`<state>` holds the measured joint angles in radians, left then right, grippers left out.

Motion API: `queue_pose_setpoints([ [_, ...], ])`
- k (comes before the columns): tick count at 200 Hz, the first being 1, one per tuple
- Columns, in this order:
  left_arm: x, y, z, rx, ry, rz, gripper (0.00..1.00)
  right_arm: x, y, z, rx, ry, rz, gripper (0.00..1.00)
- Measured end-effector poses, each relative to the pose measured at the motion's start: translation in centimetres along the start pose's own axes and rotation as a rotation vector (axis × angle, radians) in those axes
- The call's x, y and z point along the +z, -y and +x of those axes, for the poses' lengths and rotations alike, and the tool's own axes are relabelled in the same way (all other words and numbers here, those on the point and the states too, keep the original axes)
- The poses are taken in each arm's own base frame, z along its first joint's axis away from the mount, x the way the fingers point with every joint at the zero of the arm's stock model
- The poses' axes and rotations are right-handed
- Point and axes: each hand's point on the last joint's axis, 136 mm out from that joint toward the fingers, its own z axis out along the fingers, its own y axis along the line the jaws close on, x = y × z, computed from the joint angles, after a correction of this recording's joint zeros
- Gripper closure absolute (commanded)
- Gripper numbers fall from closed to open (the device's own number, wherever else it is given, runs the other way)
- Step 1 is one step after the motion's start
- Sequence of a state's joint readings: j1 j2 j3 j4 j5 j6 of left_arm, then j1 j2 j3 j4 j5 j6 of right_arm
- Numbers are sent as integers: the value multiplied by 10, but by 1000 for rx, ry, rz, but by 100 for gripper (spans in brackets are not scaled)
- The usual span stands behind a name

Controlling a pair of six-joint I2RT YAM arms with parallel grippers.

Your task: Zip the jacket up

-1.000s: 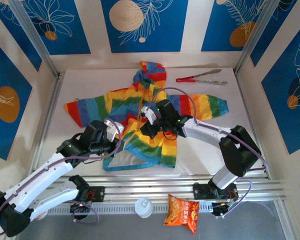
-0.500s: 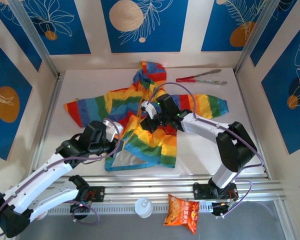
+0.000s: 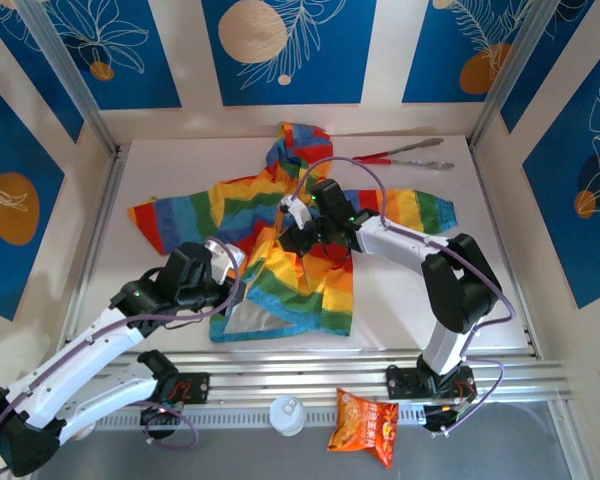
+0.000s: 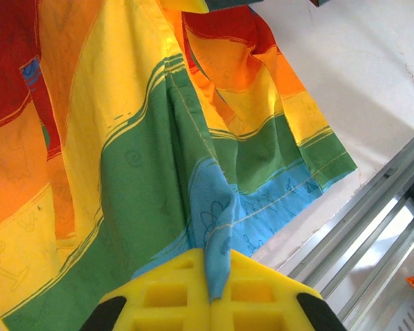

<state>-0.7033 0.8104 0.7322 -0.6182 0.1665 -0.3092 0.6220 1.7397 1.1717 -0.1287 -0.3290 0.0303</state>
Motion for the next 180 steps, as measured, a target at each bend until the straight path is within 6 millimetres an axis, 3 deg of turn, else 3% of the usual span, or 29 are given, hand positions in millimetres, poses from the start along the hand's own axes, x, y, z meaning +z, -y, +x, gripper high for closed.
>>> queue_pose_setpoints([
  [127,-1,-2,-2,2,11,-13,100,-6,19,-21,5,14,16,100],
  [180,-4,-2,-2,3,19,-14,100,-9,40,-27,19,12,44,100],
])
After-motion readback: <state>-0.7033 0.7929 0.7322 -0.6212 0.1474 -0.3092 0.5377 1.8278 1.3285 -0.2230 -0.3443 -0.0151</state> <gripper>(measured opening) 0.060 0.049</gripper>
